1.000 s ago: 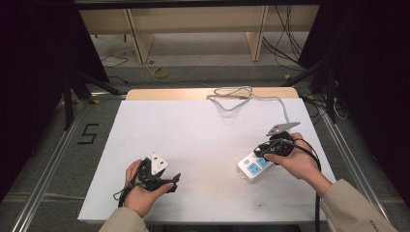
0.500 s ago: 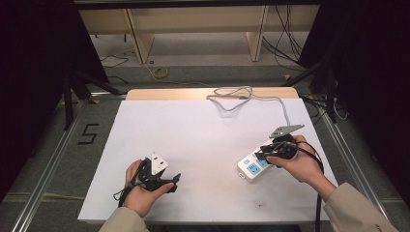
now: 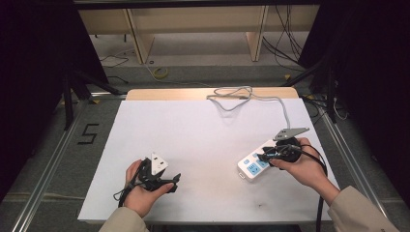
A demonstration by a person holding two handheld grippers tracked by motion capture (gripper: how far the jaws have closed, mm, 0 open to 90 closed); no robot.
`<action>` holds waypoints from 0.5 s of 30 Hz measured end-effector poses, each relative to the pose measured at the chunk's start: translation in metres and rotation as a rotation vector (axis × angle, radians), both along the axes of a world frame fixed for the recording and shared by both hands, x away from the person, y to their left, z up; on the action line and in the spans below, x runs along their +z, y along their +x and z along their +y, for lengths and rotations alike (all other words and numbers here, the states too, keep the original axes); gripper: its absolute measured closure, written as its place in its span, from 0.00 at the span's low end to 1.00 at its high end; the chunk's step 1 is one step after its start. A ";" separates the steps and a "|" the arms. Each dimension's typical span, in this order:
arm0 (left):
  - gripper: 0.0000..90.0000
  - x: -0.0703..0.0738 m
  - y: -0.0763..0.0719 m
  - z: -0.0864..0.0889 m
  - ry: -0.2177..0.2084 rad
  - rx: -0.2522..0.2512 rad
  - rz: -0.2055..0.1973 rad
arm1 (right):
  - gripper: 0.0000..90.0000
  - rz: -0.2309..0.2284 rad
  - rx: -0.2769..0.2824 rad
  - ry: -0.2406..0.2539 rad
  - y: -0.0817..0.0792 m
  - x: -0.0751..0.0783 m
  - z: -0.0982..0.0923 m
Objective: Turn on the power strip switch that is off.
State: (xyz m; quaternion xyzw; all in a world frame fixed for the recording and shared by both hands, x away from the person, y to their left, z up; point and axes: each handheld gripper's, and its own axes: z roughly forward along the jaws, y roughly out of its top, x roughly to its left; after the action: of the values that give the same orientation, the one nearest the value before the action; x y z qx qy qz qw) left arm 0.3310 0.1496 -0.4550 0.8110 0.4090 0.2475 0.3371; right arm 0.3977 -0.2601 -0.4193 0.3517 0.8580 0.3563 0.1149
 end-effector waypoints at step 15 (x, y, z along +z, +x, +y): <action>0.18 0.000 0.000 0.000 -0.001 0.001 -0.001 | 0.67 -0.016 -0.001 0.024 -0.009 0.003 -0.006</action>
State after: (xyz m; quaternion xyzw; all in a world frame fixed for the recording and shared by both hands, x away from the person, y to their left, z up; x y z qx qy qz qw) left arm 0.3307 0.1499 -0.4548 0.8106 0.4092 0.2481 0.3376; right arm 0.3886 -0.2662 -0.4168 0.3507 0.8527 0.3690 0.1176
